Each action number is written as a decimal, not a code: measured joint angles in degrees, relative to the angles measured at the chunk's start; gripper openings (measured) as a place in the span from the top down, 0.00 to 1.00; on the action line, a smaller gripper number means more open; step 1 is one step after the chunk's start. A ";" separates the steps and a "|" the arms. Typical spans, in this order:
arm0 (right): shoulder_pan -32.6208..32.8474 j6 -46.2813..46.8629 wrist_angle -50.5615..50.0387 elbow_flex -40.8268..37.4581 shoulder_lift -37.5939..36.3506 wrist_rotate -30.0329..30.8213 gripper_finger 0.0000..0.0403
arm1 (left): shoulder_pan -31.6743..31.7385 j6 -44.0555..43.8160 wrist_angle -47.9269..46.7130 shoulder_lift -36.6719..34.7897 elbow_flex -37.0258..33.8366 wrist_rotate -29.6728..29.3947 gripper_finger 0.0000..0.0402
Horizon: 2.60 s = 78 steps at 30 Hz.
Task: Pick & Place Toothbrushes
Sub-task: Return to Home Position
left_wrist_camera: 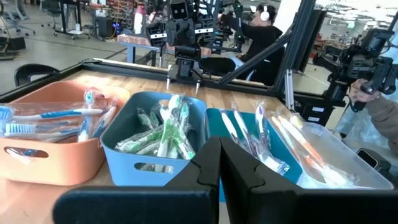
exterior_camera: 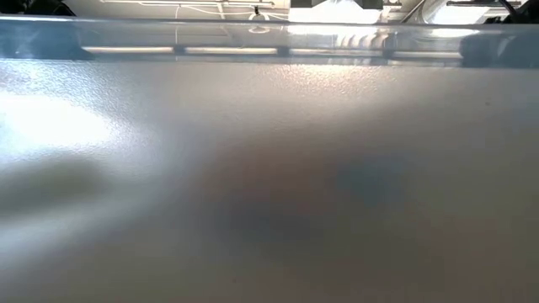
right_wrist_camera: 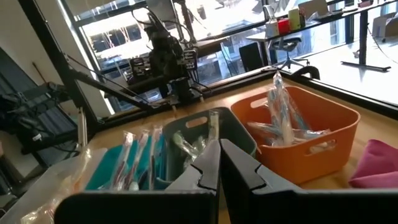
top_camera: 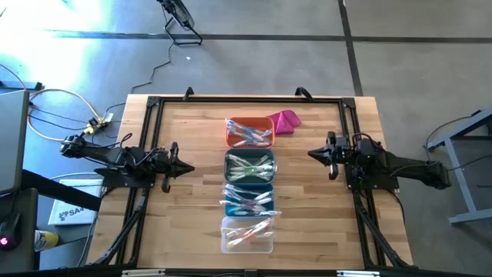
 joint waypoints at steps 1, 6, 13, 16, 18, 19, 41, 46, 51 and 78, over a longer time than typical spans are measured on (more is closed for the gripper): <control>0.00 0.03 -0.02 0.00 0.26 0.00 0.99 | -0.02 0.51 0.00 0.00 0.00 0.00 1.00; -0.01 -0.01 -0.29 -0.01 2.04 1.77 0.99 | -0.01 1.53 0.00 0.00 0.00 0.00 1.00; 0.00 0.46 -0.47 -0.09 4.61 5.49 0.99 | 0.00 4.96 0.00 0.00 0.00 0.00 1.00; 0.00 -0.54 -0.50 -0.09 5.27 5.52 0.99 | 0.00 8.95 0.00 0.00 0.00 0.00 1.00; 0.00 -1.59 -0.50 -0.09 5.32 5.52 0.99 | 0.00 11.71 -0.07 0.00 0.00 0.00 1.00; 0.00 -2.15 -0.50 -0.09 5.32 5.52 0.99 | 0.00 13.17 -0.11 0.00 0.02 0.00 1.00; 0.00 -2.37 -0.52 -0.11 5.32 5.61 0.99 | 0.00 15.56 1.16 0.02 -0.09 -1.13 1.00; 0.00 -2.35 -0.52 -0.11 5.32 5.65 0.99 | 0.00 19.49 0.72 0.02 -0.05 -0.66 1.00; 0.00 -2.35 -0.52 -0.11 5.32 5.69 0.99 | 0.02 20.40 0.22 1.12 0.00 -1.20 1.00; 0.00 -2.34 -0.55 -0.13 5.32 5.69 0.99 | 0.02 23.42 1.19 2.66 0.00 -5.62 1.00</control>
